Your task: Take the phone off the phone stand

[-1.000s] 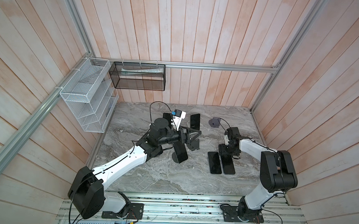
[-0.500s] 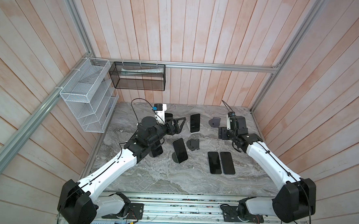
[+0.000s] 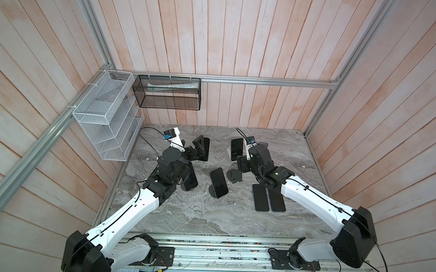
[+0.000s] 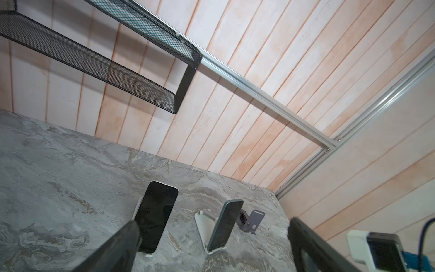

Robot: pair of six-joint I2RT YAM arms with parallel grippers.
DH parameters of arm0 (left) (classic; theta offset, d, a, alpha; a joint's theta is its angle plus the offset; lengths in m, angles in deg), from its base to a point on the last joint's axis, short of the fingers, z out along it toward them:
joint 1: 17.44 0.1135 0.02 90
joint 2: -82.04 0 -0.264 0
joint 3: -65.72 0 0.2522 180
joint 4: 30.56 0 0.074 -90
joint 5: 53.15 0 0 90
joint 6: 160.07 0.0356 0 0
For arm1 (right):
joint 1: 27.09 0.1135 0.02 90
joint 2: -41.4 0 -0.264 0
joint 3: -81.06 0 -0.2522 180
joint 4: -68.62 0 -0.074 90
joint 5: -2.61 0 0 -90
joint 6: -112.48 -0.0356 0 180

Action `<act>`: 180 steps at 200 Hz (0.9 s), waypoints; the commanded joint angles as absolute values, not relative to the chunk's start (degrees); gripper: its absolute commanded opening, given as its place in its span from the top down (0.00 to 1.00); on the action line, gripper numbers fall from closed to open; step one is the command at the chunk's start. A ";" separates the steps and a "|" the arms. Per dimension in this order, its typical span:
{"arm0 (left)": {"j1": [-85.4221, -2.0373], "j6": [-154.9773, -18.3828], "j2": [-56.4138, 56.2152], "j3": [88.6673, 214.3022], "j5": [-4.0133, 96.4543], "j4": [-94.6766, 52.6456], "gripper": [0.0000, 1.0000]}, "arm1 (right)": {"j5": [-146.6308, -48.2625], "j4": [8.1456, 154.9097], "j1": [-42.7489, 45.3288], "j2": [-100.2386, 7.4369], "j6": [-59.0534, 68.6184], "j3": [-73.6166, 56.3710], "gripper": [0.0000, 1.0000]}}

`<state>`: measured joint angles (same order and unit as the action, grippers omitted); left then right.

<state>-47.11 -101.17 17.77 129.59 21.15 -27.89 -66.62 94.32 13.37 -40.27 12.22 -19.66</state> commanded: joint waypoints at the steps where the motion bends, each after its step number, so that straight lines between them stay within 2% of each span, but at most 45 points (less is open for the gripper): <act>1: -46.86 -100.23 17.17 128.12 19.16 -30.49 0.00 | -65.41 94.70 13.76 -40.03 10.62 -17.79 0.15; 4: -46.95 -99.85 16.99 127.97 18.85 -30.68 0.00 | -65.18 94.58 13.90 -39.49 10.10 -18.12 0.12; 18: -47.33 -99.91 16.15 127.71 16.33 -30.16 0.00 | -66.64 94.66 14.17 -37.44 9.19 -18.95 0.09; 46: -47.32 -107.94 15.78 127.93 14.09 -27.84 0.00 | -70.45 98.94 14.30 -32.71 6.93 -20.16 0.02; 67: -46.59 -109.78 15.45 131.19 15.88 -26.67 0.00 | -72.77 103.81 14.30 -28.96 3.48 -20.83 0.02; 104: -45.48 -108.87 16.41 135.29 21.46 -20.10 0.00 | -76.93 99.61 14.30 -22.36 0.29 -28.99 0.04; 121: -45.47 -112.98 21.25 133.24 22.37 -12.32 0.00 | -78.05 97.46 14.39 -22.90 -0.55 -30.39 0.08; 146: -45.48 -115.16 33.01 124.10 25.39 -8.32 0.00 | -82.00 96.62 15.12 -28.13 1.47 -27.96 0.12; 180: -45.48 -117.32 48.65 117.21 32.51 2.51 0.00 | -79.44 99.97 20.41 -36.41 4.60 -22.74 0.08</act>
<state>-45.60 -114.37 41.92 120.32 25.69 -8.30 -79.41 98.45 16.74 -32.90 2.14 -26.44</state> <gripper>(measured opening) 0.999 0.911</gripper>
